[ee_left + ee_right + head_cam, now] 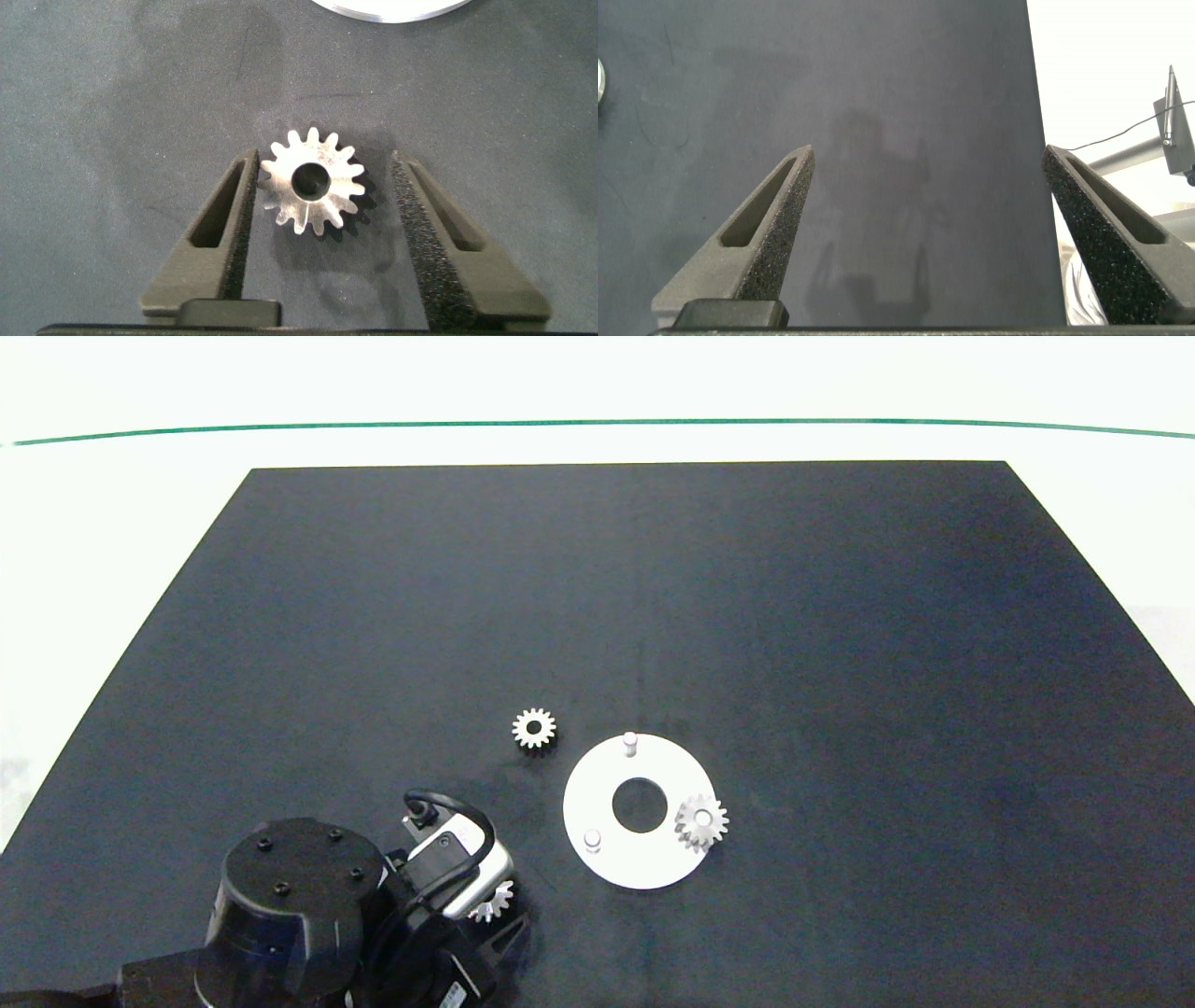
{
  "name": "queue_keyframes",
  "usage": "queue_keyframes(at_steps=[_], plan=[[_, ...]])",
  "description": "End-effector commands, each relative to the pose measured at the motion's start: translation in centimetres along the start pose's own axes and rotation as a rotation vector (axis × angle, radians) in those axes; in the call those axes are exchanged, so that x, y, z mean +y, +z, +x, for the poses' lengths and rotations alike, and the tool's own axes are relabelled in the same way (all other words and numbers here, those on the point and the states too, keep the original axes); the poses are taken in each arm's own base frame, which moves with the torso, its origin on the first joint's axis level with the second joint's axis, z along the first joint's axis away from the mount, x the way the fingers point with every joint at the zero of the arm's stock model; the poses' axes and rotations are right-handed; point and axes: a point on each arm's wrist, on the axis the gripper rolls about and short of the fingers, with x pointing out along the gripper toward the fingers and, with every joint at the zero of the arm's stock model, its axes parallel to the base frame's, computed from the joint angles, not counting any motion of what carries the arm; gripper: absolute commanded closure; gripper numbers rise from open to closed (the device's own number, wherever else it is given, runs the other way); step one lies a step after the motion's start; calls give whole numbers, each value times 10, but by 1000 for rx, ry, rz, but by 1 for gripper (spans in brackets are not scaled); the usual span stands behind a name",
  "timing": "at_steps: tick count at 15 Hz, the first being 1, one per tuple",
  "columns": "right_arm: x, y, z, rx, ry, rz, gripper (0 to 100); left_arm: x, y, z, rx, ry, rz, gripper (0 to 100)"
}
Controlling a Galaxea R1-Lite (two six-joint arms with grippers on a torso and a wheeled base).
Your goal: Install three planetary gears onto the carrier pins
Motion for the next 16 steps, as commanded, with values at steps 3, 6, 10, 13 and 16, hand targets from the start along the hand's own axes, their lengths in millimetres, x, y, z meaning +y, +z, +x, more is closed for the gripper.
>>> queue_keyframes(at_steps=[3, 6, 10, 13, 16], plan=[[0, 1, 0, 1, -2, -2, 0, 0, 0, 1, 2, 2, 2, 56], [-1, 4, -1, -8, -4, 3, 0, -1, -2, 2, 11, 1, 4, 62], [-1, 4, -1, -6, -3, 1, 0, -1, -2, 2, 12, 1, 4, 69], [-1, 5, 0, -4, -3, 1, 0, -1, 0, 3, 4, -1, 5, 77], [-1, 4, -1, -2, -3, -1, 0, -1, 1, 3, 3, 1, 4, 83]])
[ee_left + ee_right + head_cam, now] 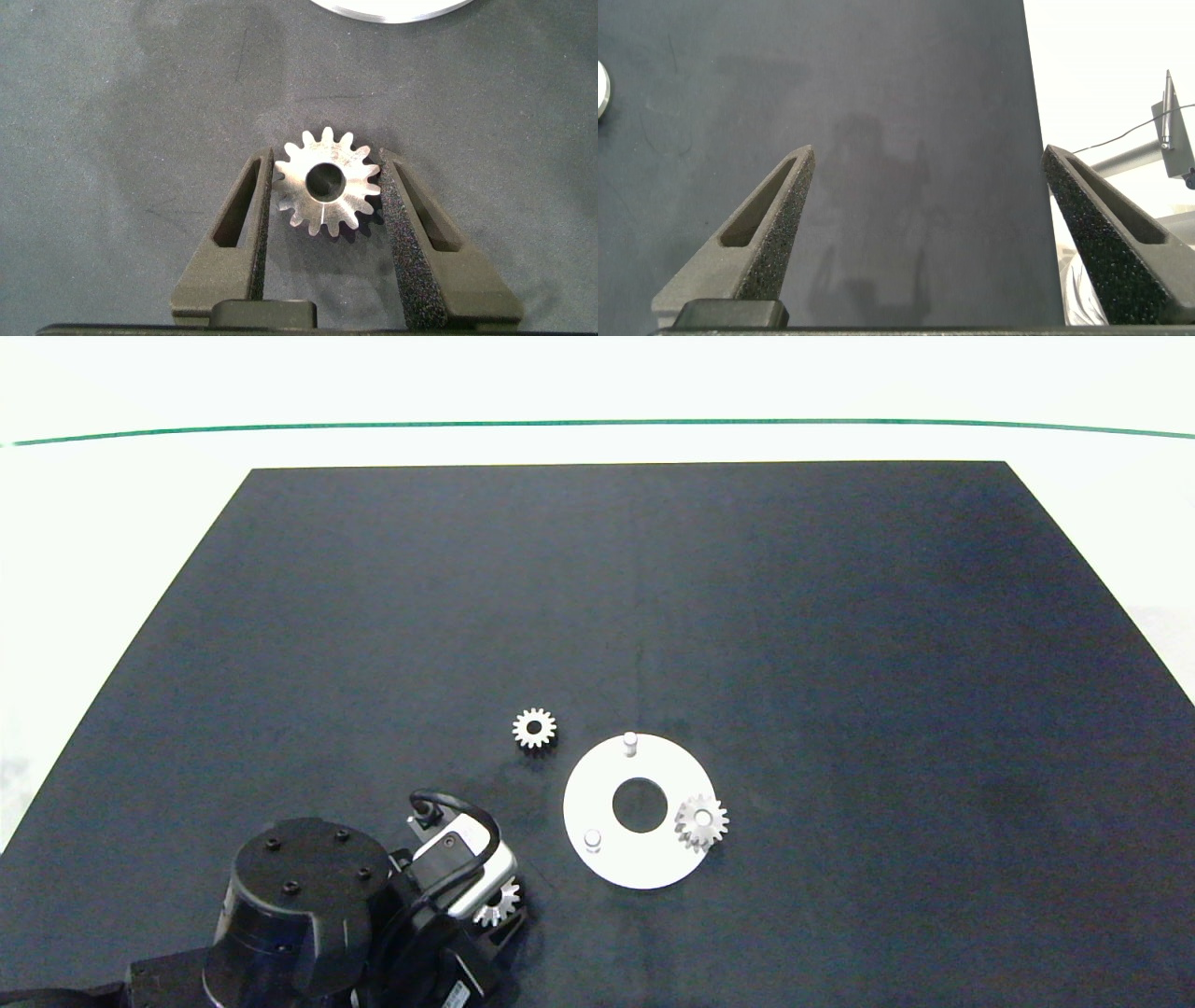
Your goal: Install three planetary gears onto the carrier pins
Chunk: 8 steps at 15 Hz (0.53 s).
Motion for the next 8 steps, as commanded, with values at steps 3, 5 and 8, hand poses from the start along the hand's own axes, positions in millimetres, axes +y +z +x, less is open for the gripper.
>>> queue_keyframes(at_steps=[3, 5, 8], plan=[[1, -2, 2, 15, 3, -7, 0, 0, 0, 0, -3, 4, 2, 89], [1, -1, 2, 15, 3, -7, 0, 0, -2, -1, 2, 3, 5, 92], [1, -1, 2, 15, 3, -7, 0, 2, 7, -6, -39, 8, 7, 93]])
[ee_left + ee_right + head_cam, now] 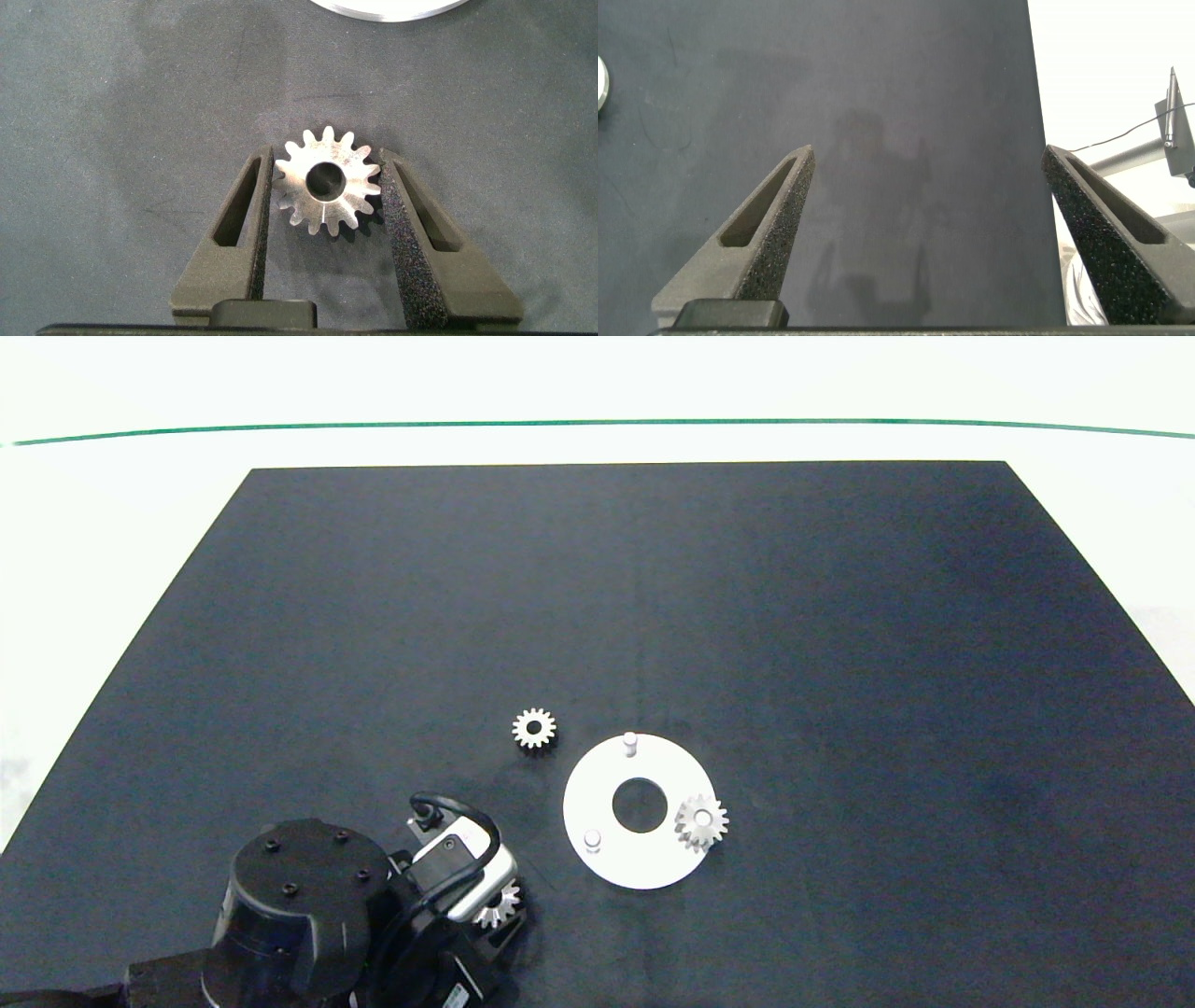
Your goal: Install three planetary gears onto the carrier pins
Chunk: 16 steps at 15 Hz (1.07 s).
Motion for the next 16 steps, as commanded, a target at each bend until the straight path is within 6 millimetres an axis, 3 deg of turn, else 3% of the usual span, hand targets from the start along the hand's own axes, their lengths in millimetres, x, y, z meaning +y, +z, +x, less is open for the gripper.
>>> queue_keyframes(at_steps=[1, 9, 16], plan=[[0, 1, 1, 5, -2, -4, 0, 1, 14, -5, -61, 7, -2, 93], [1, 2, 3, 10, 1, -7, 0, 6, 41, -14, -87, 22, -2, 93], [2, 2, 5, 20, 1, -11, 0, -4, 52, -16, -129, -13, 11, 93]])
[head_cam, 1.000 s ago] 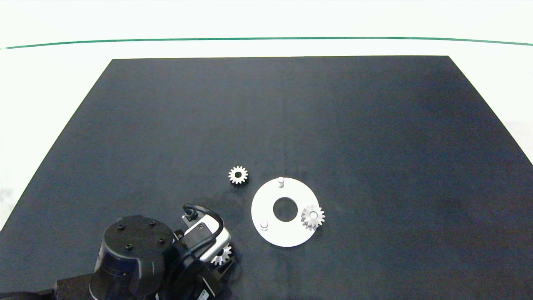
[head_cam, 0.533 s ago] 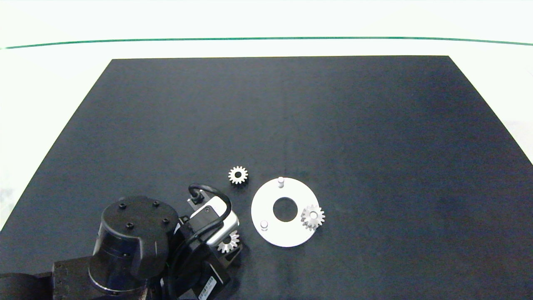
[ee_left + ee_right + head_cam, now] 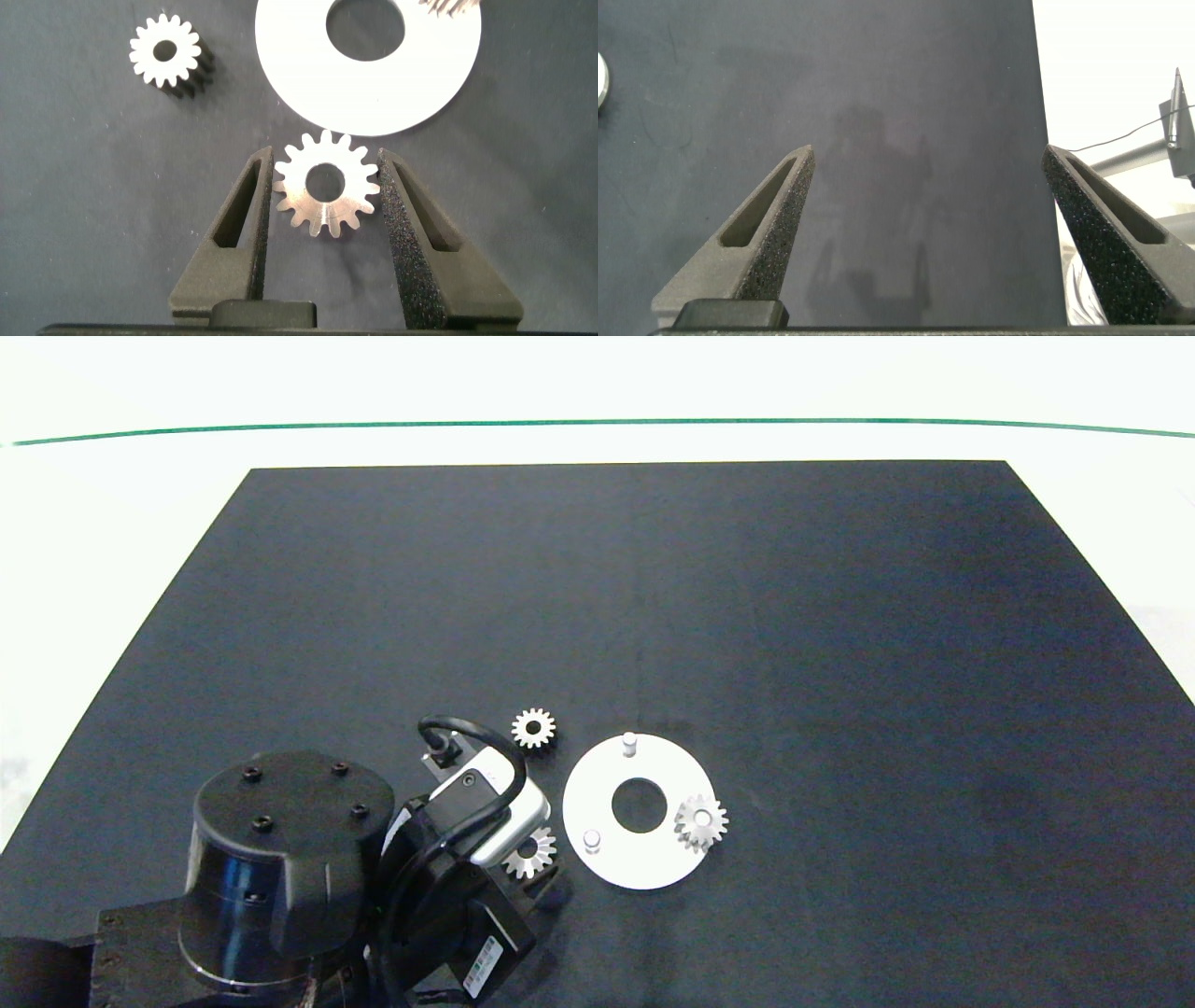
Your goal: Install three planetary gears onto the carrier pins
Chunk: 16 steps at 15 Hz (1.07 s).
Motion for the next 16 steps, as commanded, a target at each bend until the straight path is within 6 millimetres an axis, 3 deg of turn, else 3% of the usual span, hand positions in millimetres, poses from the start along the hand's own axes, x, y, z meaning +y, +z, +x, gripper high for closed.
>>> queue_keyframes(at_steps=[1, 11, 16], plan=[[1, 0, 2, 11, -5, -6, 0, -6, 3, 0, -14, -21, 5, 93], [2, 0, 3, 20, -5, -10, 0, -28, 19, 21, -87, -62, 11, 93], [2, 0, 3, 21, -5, -10, 0, -29, 21, 26, -88, -61, 11, 93]])
